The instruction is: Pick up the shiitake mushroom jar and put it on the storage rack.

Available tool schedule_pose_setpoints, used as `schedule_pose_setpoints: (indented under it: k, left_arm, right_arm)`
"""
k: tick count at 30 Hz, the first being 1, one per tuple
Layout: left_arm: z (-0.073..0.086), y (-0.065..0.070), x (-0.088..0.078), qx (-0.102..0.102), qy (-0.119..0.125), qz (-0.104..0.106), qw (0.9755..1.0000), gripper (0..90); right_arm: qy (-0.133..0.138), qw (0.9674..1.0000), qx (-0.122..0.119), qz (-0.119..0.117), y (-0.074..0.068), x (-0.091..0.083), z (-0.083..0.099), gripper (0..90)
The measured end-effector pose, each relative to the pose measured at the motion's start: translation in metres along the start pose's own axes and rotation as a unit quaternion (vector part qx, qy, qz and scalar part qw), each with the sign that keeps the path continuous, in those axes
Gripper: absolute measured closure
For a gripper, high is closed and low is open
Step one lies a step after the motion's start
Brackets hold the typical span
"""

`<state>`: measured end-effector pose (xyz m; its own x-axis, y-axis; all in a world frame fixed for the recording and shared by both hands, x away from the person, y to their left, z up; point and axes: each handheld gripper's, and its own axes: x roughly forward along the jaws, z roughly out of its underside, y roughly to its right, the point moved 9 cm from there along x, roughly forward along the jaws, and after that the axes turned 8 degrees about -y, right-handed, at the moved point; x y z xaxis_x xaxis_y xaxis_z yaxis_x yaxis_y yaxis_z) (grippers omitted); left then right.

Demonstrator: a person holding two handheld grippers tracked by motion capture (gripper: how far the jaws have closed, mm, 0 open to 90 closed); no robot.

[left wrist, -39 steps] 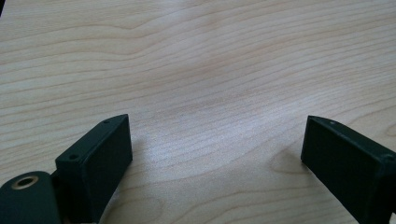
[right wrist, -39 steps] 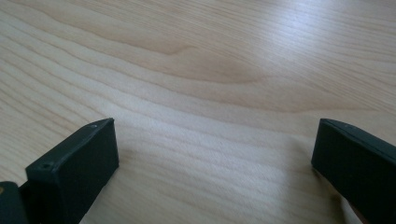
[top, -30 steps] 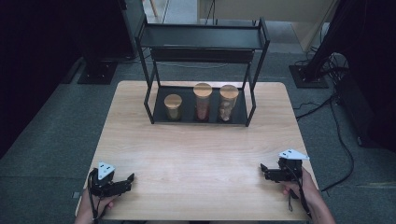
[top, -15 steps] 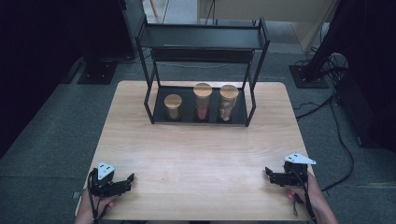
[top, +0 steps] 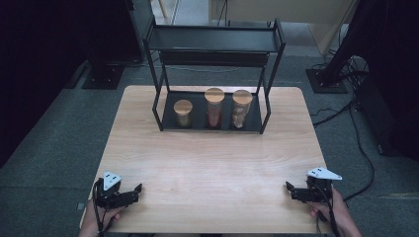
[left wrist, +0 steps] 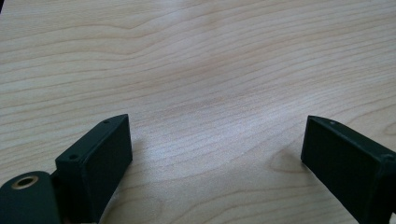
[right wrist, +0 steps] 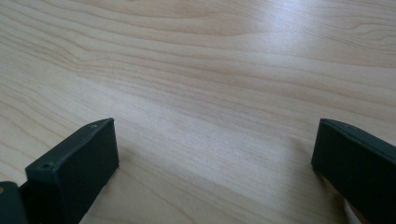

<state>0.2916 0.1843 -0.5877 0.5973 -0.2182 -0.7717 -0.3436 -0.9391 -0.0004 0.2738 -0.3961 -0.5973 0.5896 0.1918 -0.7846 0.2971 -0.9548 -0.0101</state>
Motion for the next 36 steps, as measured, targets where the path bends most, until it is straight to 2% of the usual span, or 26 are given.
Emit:
schedule_pose_setpoints:
  k: [12, 19, 23, 27, 30, 33, 36]
  left_arm:
    - [0.0, 0.0, 0.0, 0.0, 0.0, 0.0, 1.0, 9.0]
    - [0.0, 0.0, 0.0, -0.001, 0.0, -0.001, 1.0, 9.0]
    - [-0.001, -0.001, 0.0, -0.004, 0.003, 0.007, 1.0, 9.0]
    - [-0.001, -0.001, 0.001, 0.0, 0.0, 0.001, 1.0, 9.1]
    - [-0.001, -0.001, 0.001, 0.0, 0.0, 0.001, 1.0, 9.1]
    - [-0.001, -0.001, 0.0, -0.006, 0.003, 0.004, 1.0, 9.1]
    - [-0.001, -0.001, 0.0, -0.003, 0.001, 0.001, 1.0, 9.1]
  right_arm:
    - [-0.001, 1.0, 0.003, 0.0, 0.011, -0.013, 0.017, 0.0]
    - [-0.001, 1.0, -0.008, -0.005, 0.015, -0.017, 0.022, 0.0]
    - [-0.001, 1.0, 0.004, 0.006, 0.025, -0.021, 0.027, 0.0]
    - [0.003, 0.9996, 0.012, 0.025, 0.036, -0.027, 0.033, 0.0]
    - [0.004, 0.9993, 0.017, 0.032, 0.041, -0.029, 0.036, 0.0]
    - [0.014, 0.9982, 0.039, 0.043, 0.045, -0.033, 0.036, 0.0]
    - [0.019, 0.9976, 0.056, 0.035, 0.049, -0.034, 0.035, 0.0]
